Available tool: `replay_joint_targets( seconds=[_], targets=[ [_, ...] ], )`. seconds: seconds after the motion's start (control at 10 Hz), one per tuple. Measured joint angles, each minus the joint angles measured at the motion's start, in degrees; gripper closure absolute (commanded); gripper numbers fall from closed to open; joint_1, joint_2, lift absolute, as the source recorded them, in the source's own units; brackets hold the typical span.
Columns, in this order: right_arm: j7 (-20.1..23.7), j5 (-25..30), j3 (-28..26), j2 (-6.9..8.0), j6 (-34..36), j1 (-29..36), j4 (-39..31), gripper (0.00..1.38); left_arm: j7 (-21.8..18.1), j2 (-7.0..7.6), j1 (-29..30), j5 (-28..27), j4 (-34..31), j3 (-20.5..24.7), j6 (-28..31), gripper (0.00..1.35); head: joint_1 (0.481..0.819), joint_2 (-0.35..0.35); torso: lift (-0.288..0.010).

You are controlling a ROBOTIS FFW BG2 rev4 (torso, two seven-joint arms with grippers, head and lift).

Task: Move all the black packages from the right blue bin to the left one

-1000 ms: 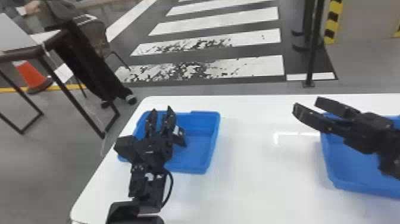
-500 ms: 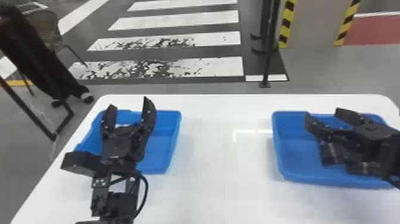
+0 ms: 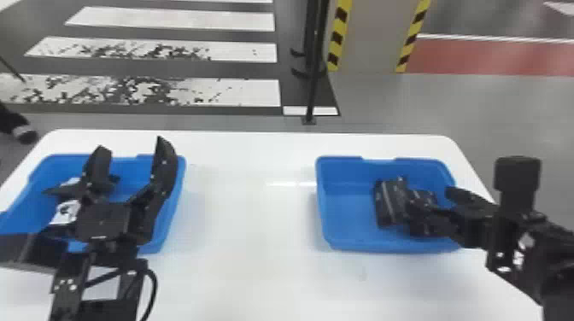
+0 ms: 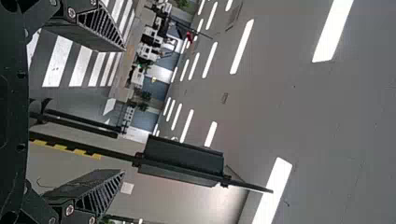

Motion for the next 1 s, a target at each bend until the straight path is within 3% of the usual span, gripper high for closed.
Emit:
replay_joint_targets(
  seconds=[0.5,0.7,1.0],
  targets=[
    [-0.4,0.0,5.1,-0.7,-2.9,-6.0,9.3,0.31,-0.6,0.32,0.1,1.2,-0.3,-1.0,2.1,0.16,0.695,-0.089,-0.168],
    [-0.7,0.0,6.8,-0.9,-3.1,-7.6,11.2,0.42,-0.6,0.32,0.0,1.6,-0.3,-1.0,2.1,0.16,0.695,-0.074,-0.168],
    [-1.1,0.2,7.3,-0.96,-2.5,-7.6,11.7,0.43,-0.6,0.4,0.1,1.9,-0.3,-0.9,2.1,0.16,0.695,-0.071,-0.168]
  ],
)
